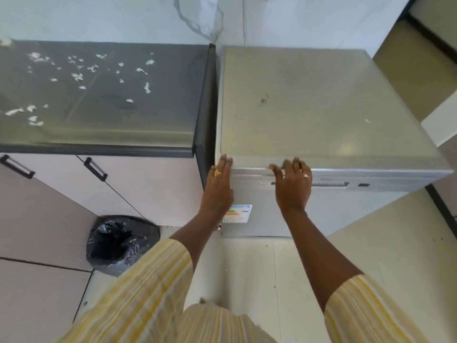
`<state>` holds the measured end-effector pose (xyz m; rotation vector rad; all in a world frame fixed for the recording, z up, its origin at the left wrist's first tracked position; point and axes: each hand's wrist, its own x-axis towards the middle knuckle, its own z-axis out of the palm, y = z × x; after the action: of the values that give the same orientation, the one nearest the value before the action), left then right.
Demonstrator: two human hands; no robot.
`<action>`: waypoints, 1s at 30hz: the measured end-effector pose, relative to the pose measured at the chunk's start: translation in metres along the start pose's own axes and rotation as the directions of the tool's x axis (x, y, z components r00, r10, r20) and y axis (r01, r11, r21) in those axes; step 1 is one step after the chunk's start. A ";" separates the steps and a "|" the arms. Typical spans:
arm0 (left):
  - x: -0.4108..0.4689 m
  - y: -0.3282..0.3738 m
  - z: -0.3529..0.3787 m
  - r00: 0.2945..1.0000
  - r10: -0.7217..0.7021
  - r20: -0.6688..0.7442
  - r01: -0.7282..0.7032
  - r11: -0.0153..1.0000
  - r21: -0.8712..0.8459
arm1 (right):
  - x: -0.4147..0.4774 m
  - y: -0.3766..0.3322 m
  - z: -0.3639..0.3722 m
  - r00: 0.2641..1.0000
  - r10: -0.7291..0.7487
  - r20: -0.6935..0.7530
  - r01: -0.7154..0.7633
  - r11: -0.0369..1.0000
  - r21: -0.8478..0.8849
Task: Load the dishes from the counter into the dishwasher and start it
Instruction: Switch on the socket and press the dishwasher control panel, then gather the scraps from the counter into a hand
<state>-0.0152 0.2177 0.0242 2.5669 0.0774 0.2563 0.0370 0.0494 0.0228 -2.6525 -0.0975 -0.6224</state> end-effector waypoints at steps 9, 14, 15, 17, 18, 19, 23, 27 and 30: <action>0.011 -0.080 -0.084 0.961 0.125 0.248 -0.180 0.961 0.212 | -0.001 -0.137 0.020 0.985 -0.151 0.082 0.133 0.972 0.192; 0.002 -0.143 -0.144 0.989 -0.077 0.129 0.040 0.962 0.270 | 0.005 -0.211 0.042 0.967 -0.190 0.168 0.122 0.931 0.345; -0.001 -0.153 -0.153 0.986 -0.112 0.119 0.076 0.958 0.277 | 0.005 -0.223 0.047 0.963 -0.210 0.171 0.139 0.924 0.356; -0.006 -0.172 -0.167 0.978 -0.176 0.111 0.139 0.950 0.281 | 0.007 -0.246 0.058 0.951 -0.239 0.194 0.158 0.920 0.360; -0.007 -0.181 -0.172 0.974 -0.201 0.106 0.164 0.945 0.282 | 0.010 -0.255 0.064 0.943 -0.244 0.227 0.158 0.928 0.338; -0.009 -0.189 -0.177 0.969 -0.226 0.095 0.193 0.942 0.275 | 0.013 -0.265 0.070 0.931 -0.249 0.269 0.163 0.939 0.304; -0.009 -0.224 -0.190 0.947 -0.316 0.065 0.295 0.930 0.221 | 0.036 -0.298 0.098 0.901 -0.230 0.369 0.163 0.965 0.204; 0.006 -0.264 -0.207 0.931 -0.364 0.042 0.343 0.906 0.248 | 0.070 -0.327 0.135 0.888 -0.163 0.430 0.105 0.982 0.156; 0.026 -0.299 -0.223 0.898 -0.438 -0.045 0.437 0.873 0.218 | 0.103 -0.348 0.166 0.887 -0.127 0.444 0.083 0.990 0.116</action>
<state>-0.0344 0.5902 0.0537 2.6796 0.7163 0.0673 0.1421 0.4317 0.0639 -2.6589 -0.3961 -0.0168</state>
